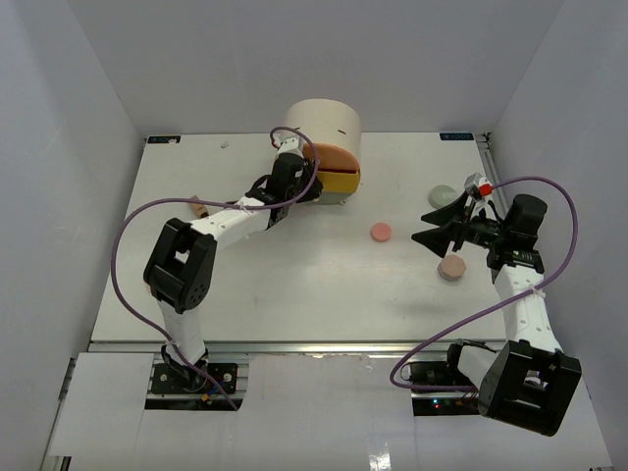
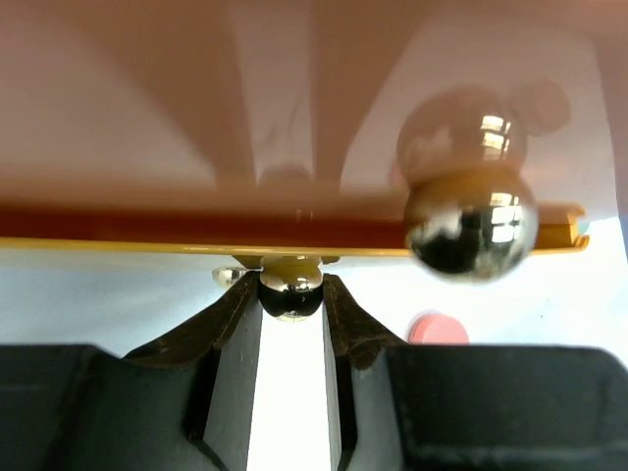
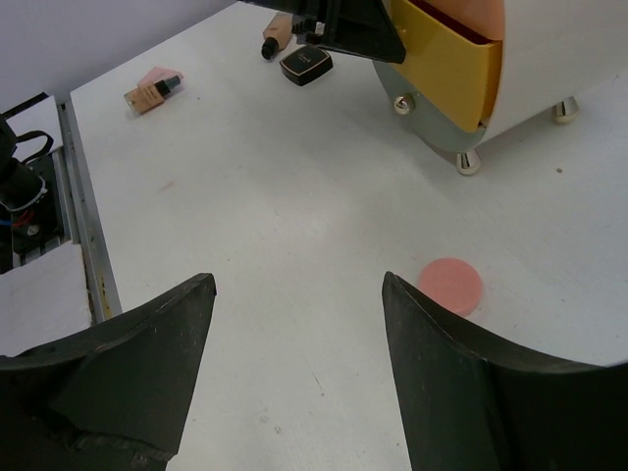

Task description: Organize the makeup

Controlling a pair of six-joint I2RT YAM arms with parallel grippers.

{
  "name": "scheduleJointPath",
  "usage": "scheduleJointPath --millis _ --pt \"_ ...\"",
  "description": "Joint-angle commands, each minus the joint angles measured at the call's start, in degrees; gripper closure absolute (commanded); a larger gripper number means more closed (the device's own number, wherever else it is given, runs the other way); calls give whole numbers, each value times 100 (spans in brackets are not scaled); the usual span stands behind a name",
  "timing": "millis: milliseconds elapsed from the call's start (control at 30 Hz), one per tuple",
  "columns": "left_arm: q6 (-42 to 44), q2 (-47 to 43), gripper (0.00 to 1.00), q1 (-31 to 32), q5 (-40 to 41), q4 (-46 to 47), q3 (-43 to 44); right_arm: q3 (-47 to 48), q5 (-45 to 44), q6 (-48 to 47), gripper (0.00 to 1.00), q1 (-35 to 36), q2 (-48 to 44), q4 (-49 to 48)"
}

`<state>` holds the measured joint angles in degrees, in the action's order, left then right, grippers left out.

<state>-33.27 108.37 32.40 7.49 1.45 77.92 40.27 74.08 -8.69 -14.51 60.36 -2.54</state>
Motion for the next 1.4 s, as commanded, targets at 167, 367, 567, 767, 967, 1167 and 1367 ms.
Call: scheduleJointPath --millis 167,367,567,767,967,1167,1367 --pt "-118 -1713 87 144 -580 208 -1642 -101 107 16 25 -52 -33 -159" --pt "-186 -2002 87 167 -732 259 -1948 -164 3 -61 25 -52 -74 -114" --pt "-140 -2123 74 170 -736 277 -1996 -134 -425 -408 23 31 -16 286" --pt "-36 -2326 18 169 -741 129 -1934 228 -2529 -1029 17 1056 260 1083" --pt "228 -3047 2 157 -741 -110 -2114 667 -4967 -593 7 2266 1043 1001" --pt "954 -4230 2 123 -741 -843 -2293 1706 -6518 41 10 2978 2719 1480" --pt "1811 -5868 2 108 -134 -1831 -2887 2272 -7708 375 10 3454 3670 1501"
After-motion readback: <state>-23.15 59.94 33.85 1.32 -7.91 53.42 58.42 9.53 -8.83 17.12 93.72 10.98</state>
